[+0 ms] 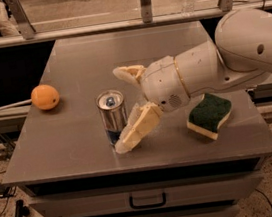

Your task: Move redbull can near orange

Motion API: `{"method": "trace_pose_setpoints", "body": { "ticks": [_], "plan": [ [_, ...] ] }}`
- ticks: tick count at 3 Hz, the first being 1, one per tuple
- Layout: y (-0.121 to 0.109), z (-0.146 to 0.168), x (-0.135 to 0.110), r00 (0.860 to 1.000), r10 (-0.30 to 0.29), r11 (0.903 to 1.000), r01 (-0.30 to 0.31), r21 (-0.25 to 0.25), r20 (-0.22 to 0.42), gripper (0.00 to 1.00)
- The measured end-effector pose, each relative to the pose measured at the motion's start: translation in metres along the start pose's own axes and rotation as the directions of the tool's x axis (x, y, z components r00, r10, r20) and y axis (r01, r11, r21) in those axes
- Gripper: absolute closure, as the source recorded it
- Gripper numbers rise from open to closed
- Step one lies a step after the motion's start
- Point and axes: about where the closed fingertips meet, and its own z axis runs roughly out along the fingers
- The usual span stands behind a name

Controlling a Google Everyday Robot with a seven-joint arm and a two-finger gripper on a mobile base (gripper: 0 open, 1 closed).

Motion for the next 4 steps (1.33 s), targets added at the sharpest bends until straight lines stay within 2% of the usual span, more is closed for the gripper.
{"method": "trace_pose_setpoints", "body": {
  "ticks": [1,2,3,4],
  "plan": [
    [0.0000,0.0000,0.0000,1.000,0.000,1.0000,0.000,0.000,0.000,0.00],
    [0.0014,0.0014,-0.0023,1.000,-0.005,1.0000,0.005,-0.003,-0.001,0.17],
    [0.0032,0.0033,-0.0054,1.000,-0.011,0.9999,0.011,-0.007,-0.003,0.48],
    [0.0044,0.0043,-0.0072,1.000,-0.015,0.9999,0.015,-0.009,-0.004,0.72]
  ]
}}
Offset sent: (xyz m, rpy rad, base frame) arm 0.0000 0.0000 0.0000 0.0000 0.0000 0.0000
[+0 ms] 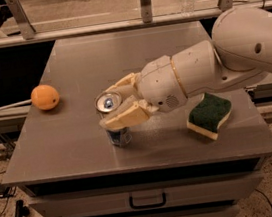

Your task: Move redbull can near orange

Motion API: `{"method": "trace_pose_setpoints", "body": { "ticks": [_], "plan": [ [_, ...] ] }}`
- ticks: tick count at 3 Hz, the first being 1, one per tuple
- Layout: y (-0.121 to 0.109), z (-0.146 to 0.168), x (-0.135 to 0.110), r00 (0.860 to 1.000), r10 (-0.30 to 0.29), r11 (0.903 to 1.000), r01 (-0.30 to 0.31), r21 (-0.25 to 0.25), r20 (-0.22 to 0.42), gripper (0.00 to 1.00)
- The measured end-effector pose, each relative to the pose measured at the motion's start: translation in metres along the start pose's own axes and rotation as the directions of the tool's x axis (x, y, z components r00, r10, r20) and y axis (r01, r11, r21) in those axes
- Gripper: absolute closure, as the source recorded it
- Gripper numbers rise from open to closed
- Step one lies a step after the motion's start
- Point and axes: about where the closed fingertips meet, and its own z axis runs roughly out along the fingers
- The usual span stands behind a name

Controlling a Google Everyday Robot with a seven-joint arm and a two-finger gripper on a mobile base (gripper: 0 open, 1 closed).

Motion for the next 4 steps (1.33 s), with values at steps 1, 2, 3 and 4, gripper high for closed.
{"method": "trace_pose_setpoints", "body": {
  "ticks": [1,2,3,4],
  "plan": [
    [-0.014,0.001,-0.019,0.999,-0.036,0.9992,0.036,-0.015,0.019,1.00],
    [-0.036,-0.001,-0.044,0.997,-0.072,0.9973,0.073,-0.011,0.037,1.00],
    [-0.076,0.009,-0.061,0.997,-0.071,0.9975,0.071,0.005,0.040,1.00],
    [-0.117,0.020,-0.064,0.999,-0.030,0.9991,0.029,0.029,0.030,1.00]
  ]
}}
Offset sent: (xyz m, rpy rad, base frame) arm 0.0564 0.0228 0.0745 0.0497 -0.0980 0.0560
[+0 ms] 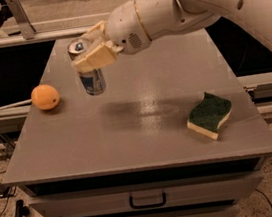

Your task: Move redbull can near orange

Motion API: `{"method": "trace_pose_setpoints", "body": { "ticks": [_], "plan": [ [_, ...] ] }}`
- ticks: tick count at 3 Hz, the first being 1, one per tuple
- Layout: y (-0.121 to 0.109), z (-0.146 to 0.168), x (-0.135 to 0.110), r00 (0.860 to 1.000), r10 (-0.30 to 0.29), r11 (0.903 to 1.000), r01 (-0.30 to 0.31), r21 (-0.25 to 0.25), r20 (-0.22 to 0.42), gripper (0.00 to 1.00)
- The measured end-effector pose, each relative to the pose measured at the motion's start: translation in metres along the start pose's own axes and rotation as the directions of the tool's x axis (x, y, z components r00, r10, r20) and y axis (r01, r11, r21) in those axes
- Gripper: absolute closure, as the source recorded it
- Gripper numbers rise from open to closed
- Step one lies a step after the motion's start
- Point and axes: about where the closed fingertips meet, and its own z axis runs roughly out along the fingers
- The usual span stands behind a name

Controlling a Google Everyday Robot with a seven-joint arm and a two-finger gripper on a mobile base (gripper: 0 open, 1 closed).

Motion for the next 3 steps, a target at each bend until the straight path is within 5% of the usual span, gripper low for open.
{"method": "trace_pose_setpoints", "body": {
  "ticks": [1,3],
  "plan": [
    [-0.054,-0.018,-0.002,0.997,0.072,0.9933,-0.071,0.091,-0.001,1.00],
    [-0.060,0.015,-0.004,0.996,0.090,0.9950,-0.090,0.043,0.001,1.00]
  ]
}}
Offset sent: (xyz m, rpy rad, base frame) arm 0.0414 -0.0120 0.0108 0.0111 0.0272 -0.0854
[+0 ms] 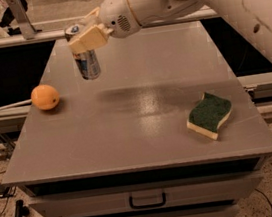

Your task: Move redbull can near orange

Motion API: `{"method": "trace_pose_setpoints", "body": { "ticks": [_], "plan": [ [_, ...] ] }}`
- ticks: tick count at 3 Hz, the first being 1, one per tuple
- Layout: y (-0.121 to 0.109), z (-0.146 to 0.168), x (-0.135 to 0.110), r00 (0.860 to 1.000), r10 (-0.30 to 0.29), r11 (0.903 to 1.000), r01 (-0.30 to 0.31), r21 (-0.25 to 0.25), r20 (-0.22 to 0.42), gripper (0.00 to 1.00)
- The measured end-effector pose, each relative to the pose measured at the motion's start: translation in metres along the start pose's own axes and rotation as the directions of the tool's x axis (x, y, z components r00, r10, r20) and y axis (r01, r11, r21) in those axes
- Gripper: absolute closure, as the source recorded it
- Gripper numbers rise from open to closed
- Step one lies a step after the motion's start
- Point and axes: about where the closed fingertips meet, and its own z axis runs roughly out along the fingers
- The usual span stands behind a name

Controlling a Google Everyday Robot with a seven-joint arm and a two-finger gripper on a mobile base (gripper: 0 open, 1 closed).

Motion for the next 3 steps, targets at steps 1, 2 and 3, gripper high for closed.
{"method": "trace_pose_setpoints", "body": {
  "ticks": [1,2,3],
  "plan": [
    [-0.010,0.026,0.007,1.000,0.029,0.9993,-0.029,-0.022,0.010,1.00],
    [-0.022,0.042,0.020,0.998,0.066,0.9975,-0.065,-0.026,0.022,1.00],
    [-0.033,0.051,0.031,0.994,0.088,0.9960,-0.086,-0.024,0.067,1.00]
  ]
}}
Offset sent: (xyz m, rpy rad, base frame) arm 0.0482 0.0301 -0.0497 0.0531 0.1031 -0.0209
